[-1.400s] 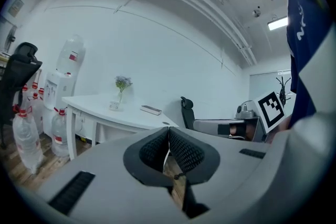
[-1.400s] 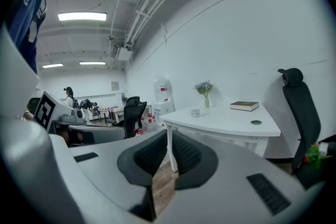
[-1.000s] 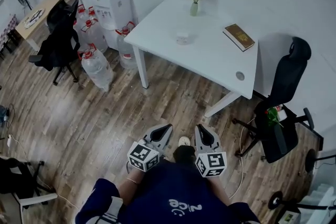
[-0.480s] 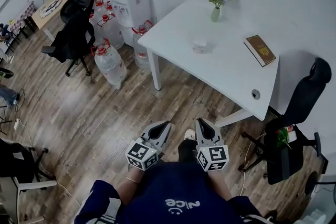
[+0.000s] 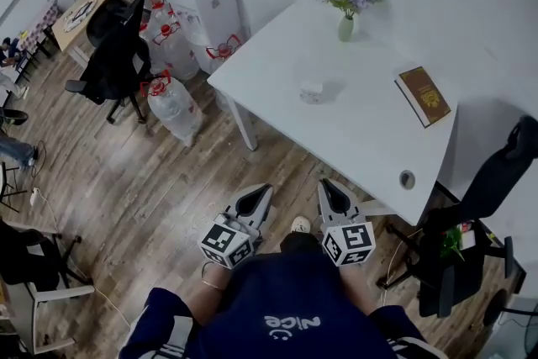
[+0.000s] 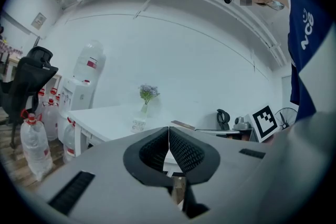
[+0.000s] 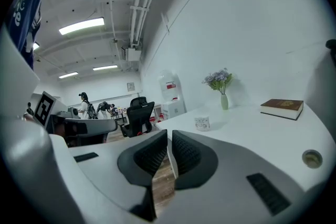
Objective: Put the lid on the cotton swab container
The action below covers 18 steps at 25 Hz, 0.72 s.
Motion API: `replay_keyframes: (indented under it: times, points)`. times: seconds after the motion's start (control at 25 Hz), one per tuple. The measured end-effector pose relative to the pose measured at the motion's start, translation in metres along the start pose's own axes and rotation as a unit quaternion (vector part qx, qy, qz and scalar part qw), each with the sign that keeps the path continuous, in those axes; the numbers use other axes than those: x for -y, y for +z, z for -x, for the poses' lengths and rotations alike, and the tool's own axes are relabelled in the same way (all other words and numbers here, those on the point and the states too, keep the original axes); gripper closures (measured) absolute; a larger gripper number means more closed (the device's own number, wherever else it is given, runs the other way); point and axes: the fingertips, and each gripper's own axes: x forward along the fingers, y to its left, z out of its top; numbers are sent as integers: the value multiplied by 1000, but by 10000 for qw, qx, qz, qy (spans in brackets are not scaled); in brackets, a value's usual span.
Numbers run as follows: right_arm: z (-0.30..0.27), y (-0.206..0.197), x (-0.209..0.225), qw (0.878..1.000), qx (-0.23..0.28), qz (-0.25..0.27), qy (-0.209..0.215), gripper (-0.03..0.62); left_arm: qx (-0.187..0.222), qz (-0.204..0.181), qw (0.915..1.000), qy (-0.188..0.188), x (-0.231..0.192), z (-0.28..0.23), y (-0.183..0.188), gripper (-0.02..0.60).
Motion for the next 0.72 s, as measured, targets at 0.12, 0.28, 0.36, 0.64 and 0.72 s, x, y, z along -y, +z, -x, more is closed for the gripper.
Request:
replay_keyframes:
  times: [0.12,0.28,0.36,0.64,0.72]
  points:
    - [-18,9,28,9999,-13,34,116,537,-8,-15,10000,38,-1,-34,0,560]
    - [-40,21,59,9995,-10,90,303,537,-30,-36,10000,79,-2,-72,-1,560]
    - [-48,25,73,9991,-50,130,408,537,26,33,9999,139,-4,-90,1,560]
    - [-66,39,115,9985,-75,160,515,537,93,-42,9996,249,-15,-139,10,560]
    - [-71,38,123,9987,-96,70,488,537,26,-84,9996,252,-19,-146,10,560]
